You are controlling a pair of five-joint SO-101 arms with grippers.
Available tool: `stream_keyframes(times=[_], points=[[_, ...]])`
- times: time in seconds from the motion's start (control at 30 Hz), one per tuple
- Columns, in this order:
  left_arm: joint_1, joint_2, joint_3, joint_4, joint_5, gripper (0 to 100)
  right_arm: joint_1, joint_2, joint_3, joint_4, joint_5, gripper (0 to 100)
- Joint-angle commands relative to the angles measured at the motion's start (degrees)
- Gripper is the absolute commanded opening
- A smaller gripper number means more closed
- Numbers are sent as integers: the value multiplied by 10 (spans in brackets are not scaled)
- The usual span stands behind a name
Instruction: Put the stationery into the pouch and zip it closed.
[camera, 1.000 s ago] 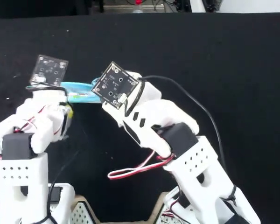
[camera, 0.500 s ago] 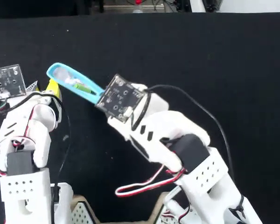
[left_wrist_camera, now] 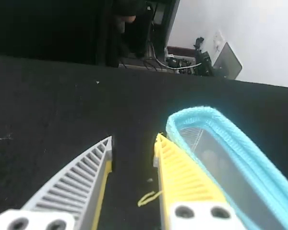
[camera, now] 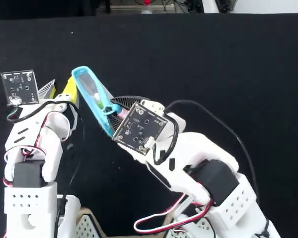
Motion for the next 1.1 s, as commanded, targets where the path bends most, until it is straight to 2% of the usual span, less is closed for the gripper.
stream_keyframes(times=[0.0,0.2,0.37,0.5,0.6,0.73,0.9,1.07], points=[[28,-9,-12,-14,6,148,-11,-15,-33,-2,4,11],[42,-11,13,2,4,148,-10,-15,-31,-1,4,11],[41,-53,-27,161,2,152,-10,-15,-31,-1,4,11],[44,-120,-47,247,1,153,-10,-15,-31,-2,5,11],[48,-171,-47,293,-56,153,-10,-14,-31,-2,5,11],[103,-235,-54,365,-118,153,-10,-14,-31,-3,5,11],[204,-299,-75,418,-120,161,-10,-14,-31,-3,5,11],[253,-340,-65,430,-119,259,-10,-14,-31,-2,5,11]])
